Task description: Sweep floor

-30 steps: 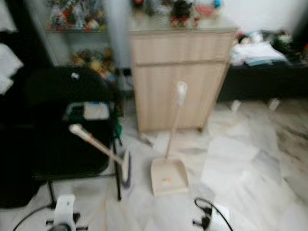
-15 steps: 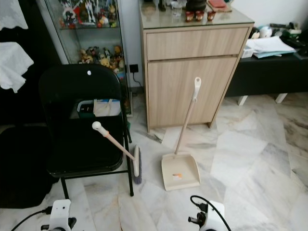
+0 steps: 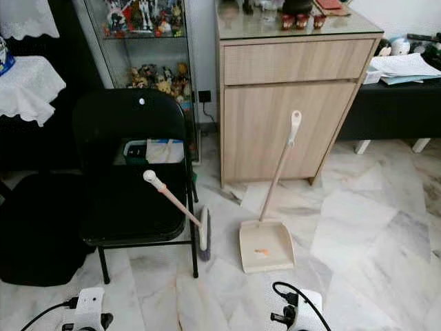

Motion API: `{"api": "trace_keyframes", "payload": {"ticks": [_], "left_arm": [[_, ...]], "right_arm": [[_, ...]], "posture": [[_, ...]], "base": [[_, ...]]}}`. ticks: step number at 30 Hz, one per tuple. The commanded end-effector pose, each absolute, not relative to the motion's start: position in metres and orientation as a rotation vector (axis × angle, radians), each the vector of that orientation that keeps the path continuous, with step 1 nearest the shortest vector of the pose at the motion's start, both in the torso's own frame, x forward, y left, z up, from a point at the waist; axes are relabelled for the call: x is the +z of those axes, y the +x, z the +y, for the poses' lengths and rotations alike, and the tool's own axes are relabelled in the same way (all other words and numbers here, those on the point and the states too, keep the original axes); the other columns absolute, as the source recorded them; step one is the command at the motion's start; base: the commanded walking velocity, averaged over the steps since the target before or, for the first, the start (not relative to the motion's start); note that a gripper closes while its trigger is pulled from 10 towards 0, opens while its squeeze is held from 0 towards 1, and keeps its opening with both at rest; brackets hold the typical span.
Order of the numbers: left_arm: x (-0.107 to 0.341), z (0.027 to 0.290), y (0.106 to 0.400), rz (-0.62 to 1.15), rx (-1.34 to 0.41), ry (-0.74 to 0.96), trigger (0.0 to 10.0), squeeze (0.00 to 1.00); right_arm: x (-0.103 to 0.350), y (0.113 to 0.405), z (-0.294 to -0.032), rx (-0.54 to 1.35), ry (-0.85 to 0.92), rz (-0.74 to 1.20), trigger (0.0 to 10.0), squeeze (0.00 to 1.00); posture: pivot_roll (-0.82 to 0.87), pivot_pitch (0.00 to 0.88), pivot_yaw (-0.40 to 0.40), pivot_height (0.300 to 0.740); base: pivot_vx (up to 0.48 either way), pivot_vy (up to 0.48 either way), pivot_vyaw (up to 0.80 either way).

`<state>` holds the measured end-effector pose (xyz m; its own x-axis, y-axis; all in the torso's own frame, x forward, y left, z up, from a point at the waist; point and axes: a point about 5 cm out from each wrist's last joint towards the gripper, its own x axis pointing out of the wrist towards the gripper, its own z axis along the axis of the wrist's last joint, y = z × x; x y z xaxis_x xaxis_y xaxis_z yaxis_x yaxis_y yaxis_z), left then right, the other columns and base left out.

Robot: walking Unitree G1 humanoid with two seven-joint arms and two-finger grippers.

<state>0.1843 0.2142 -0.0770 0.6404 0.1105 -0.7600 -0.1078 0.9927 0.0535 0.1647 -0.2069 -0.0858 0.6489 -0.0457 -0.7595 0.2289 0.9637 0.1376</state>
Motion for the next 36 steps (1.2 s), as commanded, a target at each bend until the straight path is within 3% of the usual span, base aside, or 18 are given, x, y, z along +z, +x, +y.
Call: {"api": "trace_keyframes", "payload": {"ticks": [1, 16, 36], "left_arm": [[-0.0778, 0.2146, 0.1826, 0.875, 0.115, 0.018, 10.0, 0.00], [-0.0756, 0.2116, 0.1875, 0.853, 0.106, 0.018, 10.0, 0.00], [-0.0731, 0.2098, 0.1922, 0.829, 0.102, 0.013, 10.0, 0.00]], "right_arm": [[-0.0873, 0.1610, -0.2077, -0.170, 0.237, 0.860, 10.0, 0.00], [-0.0870, 0.1617, -0.2079, -0.166, 0.233, 0.860, 10.0, 0.00], [-0.0868, 0.1620, -0.2076, -0.166, 0.235, 0.857, 10.0, 0.00]], "posture": [[0.00, 0.004, 0.017, 0.740], [0.00, 0.007, 0.015, 0.740], [0.00, 0.011, 0.013, 0.740]], "base": [[0.000, 0.000, 0.00], [0.000, 0.000, 0.00], [0.334, 0.000, 0.00]]}}
